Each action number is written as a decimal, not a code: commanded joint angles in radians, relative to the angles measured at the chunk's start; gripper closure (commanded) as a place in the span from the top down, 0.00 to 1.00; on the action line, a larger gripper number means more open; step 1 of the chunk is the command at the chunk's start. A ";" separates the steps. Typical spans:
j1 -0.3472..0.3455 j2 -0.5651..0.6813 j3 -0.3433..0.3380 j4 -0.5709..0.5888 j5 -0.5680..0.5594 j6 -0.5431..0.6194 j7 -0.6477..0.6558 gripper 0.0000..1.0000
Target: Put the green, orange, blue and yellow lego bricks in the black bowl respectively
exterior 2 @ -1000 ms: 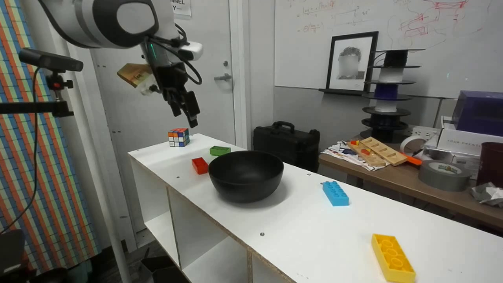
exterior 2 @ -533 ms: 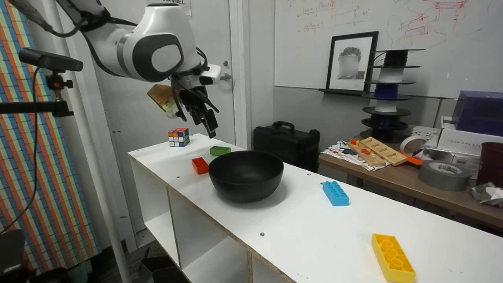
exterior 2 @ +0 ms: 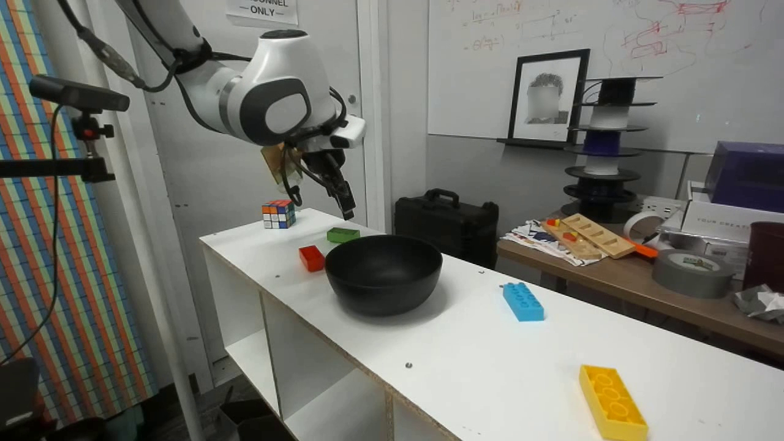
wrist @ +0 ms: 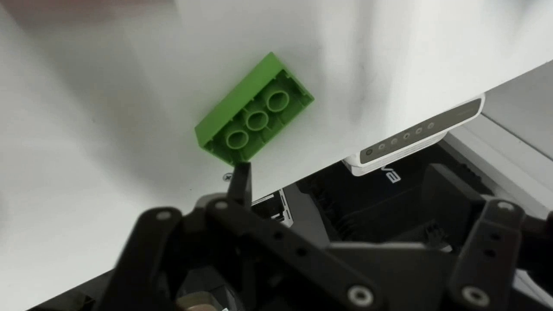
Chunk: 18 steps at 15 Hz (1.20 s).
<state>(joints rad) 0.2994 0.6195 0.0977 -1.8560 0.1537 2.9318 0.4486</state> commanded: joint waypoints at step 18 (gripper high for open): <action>0.054 0.120 -0.085 0.146 0.055 -0.192 0.302 0.86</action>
<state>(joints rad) 0.3414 0.7107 0.0257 -1.7700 0.2205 2.7674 0.7308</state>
